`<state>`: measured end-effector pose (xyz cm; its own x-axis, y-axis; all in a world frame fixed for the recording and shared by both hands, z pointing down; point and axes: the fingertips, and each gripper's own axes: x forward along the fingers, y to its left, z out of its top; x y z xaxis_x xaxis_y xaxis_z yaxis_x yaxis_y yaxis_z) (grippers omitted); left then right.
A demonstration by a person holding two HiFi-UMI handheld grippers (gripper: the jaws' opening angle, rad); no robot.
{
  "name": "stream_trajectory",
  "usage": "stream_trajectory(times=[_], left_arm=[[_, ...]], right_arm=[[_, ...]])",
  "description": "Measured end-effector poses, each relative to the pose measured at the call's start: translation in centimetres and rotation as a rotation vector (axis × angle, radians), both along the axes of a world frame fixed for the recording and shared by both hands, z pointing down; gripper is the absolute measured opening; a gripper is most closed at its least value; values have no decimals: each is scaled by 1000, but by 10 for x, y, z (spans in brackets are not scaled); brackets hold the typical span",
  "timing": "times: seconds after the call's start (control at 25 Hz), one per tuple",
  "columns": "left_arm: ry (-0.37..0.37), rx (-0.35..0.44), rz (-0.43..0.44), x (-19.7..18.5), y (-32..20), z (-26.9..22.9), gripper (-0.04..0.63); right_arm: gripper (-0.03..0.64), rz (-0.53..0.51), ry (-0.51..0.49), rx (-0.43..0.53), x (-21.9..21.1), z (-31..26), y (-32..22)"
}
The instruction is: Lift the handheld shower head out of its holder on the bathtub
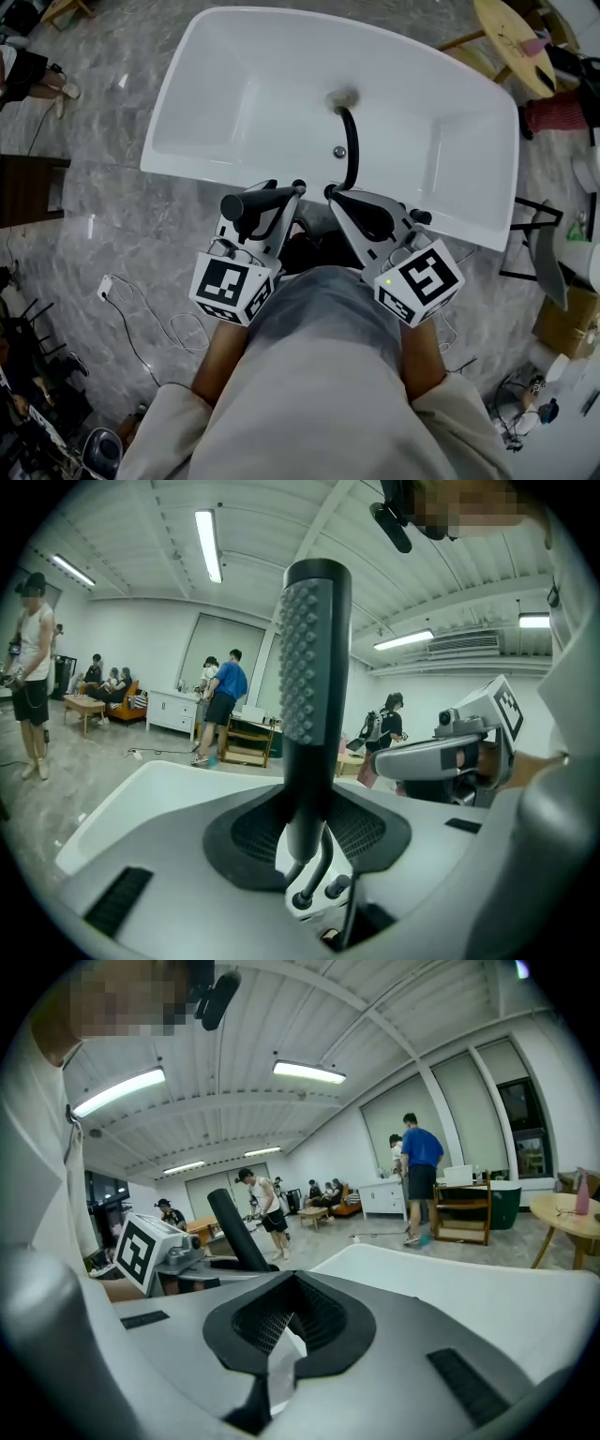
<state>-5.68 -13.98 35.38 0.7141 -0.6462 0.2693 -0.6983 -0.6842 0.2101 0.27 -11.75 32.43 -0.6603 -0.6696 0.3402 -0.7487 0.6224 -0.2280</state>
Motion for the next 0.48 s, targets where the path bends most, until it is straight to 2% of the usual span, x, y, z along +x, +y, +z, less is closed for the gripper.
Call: stream_trajectory(times=[0.16,0.48], left_arm=[[0,-3,3,-2,-2,3,138],[-14,-11,16,-7,-4,8,138]], right_arm=[[17,-36,-36,25,1,-8,0],[17,-20,-4,36,4,-5,-7]])
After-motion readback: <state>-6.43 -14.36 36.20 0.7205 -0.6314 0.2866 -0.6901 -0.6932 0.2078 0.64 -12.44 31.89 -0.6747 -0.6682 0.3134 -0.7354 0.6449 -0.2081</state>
